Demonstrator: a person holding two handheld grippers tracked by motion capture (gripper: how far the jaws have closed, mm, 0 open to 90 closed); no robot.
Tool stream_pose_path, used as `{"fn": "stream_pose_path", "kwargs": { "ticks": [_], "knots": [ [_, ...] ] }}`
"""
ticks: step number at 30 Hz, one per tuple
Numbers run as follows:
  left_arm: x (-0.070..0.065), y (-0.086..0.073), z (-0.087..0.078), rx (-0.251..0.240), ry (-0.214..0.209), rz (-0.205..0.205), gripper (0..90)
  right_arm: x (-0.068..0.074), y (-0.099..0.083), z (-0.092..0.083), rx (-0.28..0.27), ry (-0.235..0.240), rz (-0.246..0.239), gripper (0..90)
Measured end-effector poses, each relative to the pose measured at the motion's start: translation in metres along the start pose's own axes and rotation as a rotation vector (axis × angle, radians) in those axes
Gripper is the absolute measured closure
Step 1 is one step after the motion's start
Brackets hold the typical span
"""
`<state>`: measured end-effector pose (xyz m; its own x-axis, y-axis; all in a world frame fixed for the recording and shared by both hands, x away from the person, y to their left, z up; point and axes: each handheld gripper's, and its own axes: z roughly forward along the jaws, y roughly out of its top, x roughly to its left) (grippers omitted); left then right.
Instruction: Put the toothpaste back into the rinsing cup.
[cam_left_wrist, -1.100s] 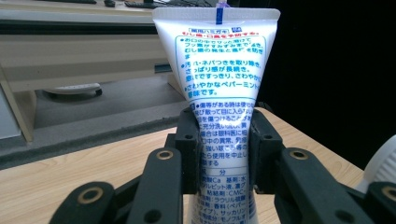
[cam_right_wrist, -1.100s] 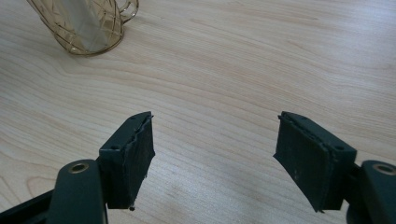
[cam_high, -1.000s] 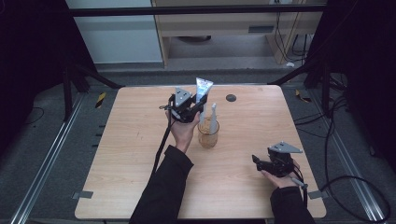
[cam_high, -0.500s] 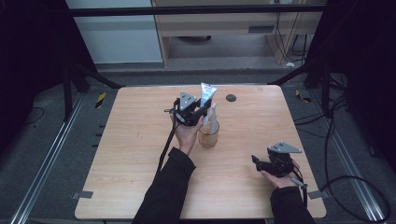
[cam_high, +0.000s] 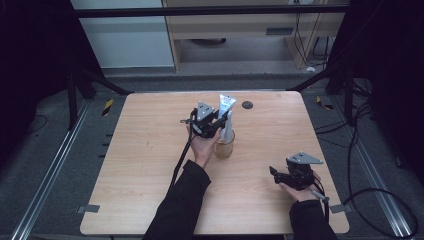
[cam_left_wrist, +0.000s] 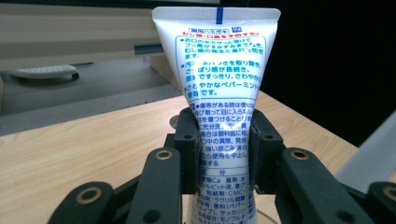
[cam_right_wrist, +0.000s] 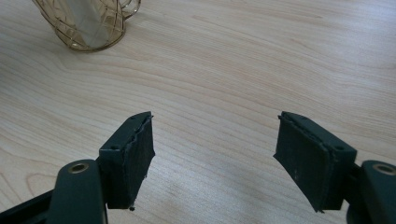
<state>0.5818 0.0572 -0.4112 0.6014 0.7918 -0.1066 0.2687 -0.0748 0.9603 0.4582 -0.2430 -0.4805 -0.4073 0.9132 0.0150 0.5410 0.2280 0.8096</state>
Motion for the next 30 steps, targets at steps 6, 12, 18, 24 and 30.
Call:
{"fn": "stream_pose_path", "kwargs": {
  "ticks": [6, 12, 18, 24, 30],
  "knots": [
    [0.001, -0.006, 0.001, 0.033, -0.007, 0.011, 67.8, 0.0, 0.0, 0.0, 0.003, -0.001, 0.001, 27.5],
    [-0.003, -0.013, 0.004, 0.085, -0.012, 0.039, 66.7, 0.0, 0.0, 0.0, 0.0, -0.002, -0.001, 27.5],
    [-0.005, -0.014, -0.001, 0.118, -0.016, 0.087, 65.0, 0.0, 0.0, 0.001, 0.001, -0.001, 0.001, 27.4],
    [-0.004, -0.019, -0.009, 0.181, -0.008, 0.13, 60.2, 0.001, 0.001, 0.0, 0.001, 0.001, 0.012, 27.4],
    [-0.003, -0.025, -0.014, 0.217, -0.007, 0.149, 58.0, 0.001, 0.001, 0.001, -0.001, -0.002, 0.008, 27.4]
  ]
}}
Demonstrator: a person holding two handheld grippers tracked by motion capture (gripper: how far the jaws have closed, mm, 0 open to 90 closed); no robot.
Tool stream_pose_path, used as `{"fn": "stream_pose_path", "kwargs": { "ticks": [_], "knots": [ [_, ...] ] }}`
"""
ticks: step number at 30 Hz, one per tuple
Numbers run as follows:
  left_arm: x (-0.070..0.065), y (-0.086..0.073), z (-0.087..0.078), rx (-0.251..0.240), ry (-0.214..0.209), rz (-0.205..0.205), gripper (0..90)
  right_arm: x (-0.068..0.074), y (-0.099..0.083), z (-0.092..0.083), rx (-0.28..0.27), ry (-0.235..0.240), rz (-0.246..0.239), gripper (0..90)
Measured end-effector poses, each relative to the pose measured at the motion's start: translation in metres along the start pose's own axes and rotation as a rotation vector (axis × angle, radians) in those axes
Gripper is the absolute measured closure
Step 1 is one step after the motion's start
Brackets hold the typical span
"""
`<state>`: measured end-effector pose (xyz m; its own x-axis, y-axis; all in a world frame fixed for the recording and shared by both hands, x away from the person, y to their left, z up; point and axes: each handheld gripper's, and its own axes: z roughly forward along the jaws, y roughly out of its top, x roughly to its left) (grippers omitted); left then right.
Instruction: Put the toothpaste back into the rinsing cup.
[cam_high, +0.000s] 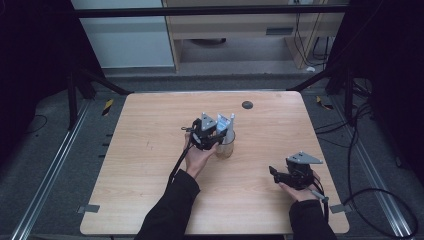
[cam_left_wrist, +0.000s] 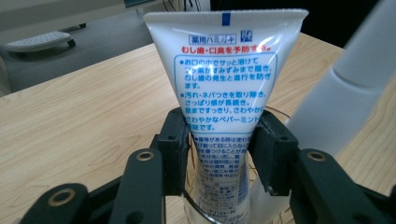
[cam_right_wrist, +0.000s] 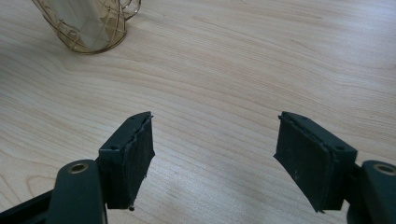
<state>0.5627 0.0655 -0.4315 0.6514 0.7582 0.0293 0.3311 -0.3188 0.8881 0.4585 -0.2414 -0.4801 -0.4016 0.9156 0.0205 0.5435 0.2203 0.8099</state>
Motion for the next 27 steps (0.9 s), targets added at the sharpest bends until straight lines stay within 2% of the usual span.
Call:
{"fn": "stream_pose_path", "kwargs": {
  "ticks": [2, 6, 10, 14, 18, 24, 27],
  "knots": [
    [-0.001, 0.0, -0.003, 0.005, -0.01, -0.002, 53.4, 0.0, 0.0, 0.0, 0.0, 0.0, -0.008, 27.4],
    [-0.002, -0.001, -0.009, 0.006, 0.011, 0.023, 48.6, 0.001, 0.0, 0.0, 0.0, 0.002, -0.007, 27.4],
    [0.0, 0.0, -0.02, 0.003, 0.005, 0.009, 42.0, 0.001, 0.0, -0.001, -0.002, 0.002, -0.006, 27.3],
    [0.003, 0.0, -0.036, -0.014, -0.002, 0.009, 40.1, 0.001, 0.001, -0.002, 0.004, 0.005, 0.005, 27.1],
    [0.005, -0.003, -0.054, -0.001, -0.021, 0.006, 37.8, 0.001, 0.0, -0.002, 0.002, -0.001, 0.002, 26.7],
    [0.018, -0.024, -0.084, 0.049, -0.021, 0.008, 34.0, 0.0, -0.002, -0.005, -0.005, 0.001, 0.01, 25.4],
    [0.028, -0.039, -0.1, 0.071, -0.013, -0.007, 32.4, 0.0, -0.003, -0.005, -0.002, 0.001, 0.013, 24.1]
  ]
}}
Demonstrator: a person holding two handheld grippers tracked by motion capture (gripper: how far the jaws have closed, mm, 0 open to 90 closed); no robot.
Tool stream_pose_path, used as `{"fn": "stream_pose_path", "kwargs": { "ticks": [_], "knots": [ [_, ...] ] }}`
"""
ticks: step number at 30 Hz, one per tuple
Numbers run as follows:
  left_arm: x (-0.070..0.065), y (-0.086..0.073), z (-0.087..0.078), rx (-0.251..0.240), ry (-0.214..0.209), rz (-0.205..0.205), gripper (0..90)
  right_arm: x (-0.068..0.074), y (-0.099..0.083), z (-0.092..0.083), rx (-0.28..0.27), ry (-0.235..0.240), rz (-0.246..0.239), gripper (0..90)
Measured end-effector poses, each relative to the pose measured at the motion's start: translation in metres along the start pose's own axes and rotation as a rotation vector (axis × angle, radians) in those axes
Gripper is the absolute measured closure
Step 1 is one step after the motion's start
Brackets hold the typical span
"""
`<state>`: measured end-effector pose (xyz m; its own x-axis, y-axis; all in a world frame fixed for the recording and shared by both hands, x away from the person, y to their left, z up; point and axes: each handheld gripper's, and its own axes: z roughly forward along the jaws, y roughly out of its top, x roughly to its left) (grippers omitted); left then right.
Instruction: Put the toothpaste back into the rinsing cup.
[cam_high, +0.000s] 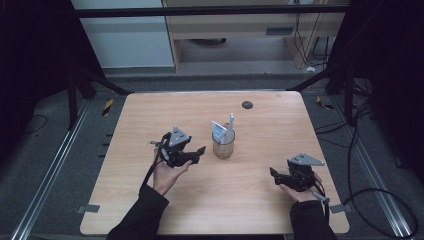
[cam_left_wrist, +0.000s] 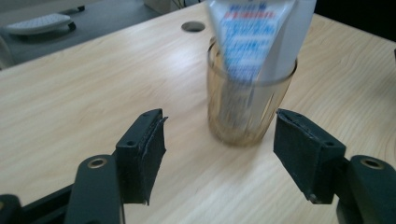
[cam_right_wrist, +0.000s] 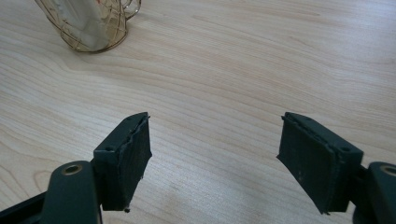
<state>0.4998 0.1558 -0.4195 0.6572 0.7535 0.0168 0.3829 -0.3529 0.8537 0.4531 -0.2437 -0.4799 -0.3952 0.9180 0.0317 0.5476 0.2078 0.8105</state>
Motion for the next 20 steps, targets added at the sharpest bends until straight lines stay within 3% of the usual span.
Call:
{"fn": "stream_pose_path", "kwargs": {
  "ticks": [6, 10, 20],
  "knots": [
    [0.02, -0.035, -0.028, 0.052, 0.05, -0.028, 28.5, 0.0, -0.001, 0.0, 0.001, 0.002, 0.004, 22.2],
    [0.032, -0.054, -0.041, 0.06, 0.08, -0.079, 25.9, 0.0, -0.003, 0.001, 0.008, -0.001, 0.005, 20.7],
    [0.057, -0.102, -0.056, 0.156, 0.161, -0.135, 23.7, -0.001, -0.005, 0.0, 0.011, -0.006, 0.002, 18.7]
  ]
}}
